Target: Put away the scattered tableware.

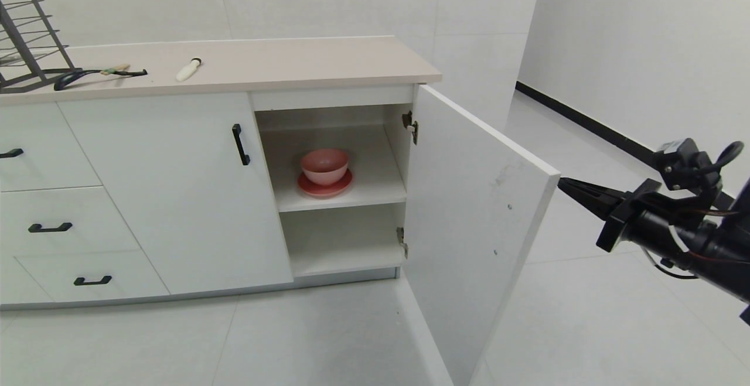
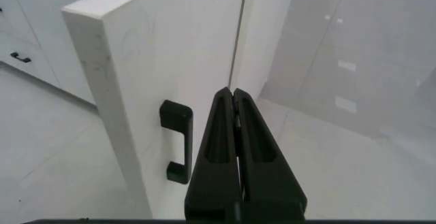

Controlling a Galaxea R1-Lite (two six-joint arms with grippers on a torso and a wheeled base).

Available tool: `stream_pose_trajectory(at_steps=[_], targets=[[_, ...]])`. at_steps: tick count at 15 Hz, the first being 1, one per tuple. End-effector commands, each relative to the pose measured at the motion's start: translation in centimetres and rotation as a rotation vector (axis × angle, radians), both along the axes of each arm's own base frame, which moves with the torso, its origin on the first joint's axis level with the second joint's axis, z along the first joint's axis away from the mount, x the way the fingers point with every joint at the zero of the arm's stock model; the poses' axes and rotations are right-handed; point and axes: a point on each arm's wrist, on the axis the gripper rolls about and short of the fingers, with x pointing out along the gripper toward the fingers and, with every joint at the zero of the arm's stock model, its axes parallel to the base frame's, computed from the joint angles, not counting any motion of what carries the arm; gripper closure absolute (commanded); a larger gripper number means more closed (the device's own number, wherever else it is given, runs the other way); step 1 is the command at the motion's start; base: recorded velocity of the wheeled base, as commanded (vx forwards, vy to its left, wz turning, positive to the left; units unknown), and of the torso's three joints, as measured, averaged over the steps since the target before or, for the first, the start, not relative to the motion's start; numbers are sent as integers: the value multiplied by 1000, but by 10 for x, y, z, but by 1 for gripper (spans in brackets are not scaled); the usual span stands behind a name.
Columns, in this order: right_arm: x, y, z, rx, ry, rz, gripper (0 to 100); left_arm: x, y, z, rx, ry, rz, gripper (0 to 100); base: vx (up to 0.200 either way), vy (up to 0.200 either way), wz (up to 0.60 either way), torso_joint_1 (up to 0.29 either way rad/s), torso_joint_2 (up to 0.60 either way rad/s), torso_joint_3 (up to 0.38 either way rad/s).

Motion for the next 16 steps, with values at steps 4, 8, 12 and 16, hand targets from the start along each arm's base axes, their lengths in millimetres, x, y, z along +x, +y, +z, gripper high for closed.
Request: stream_pose_trajectory(at_steps=[4, 8, 12, 16], targets=[[18, 11, -19, -1, 10, 42, 100, 0, 0, 0, -6, 2, 0, 0, 0, 0, 0, 0, 0, 0], [23, 29, -21, 5, -40, 123, 100, 0, 0, 0, -6, 2, 0, 0, 0, 0, 0, 0, 0, 0], [23, 32, -24, -8, -40, 136, 100, 0, 0, 0, -8, 0, 1, 0, 0, 0, 0, 0, 0, 0], [16, 48, -25, -18, -39, 198, 100, 0, 0, 0, -8, 0, 0, 0, 0, 0, 0, 0, 0, 0]])
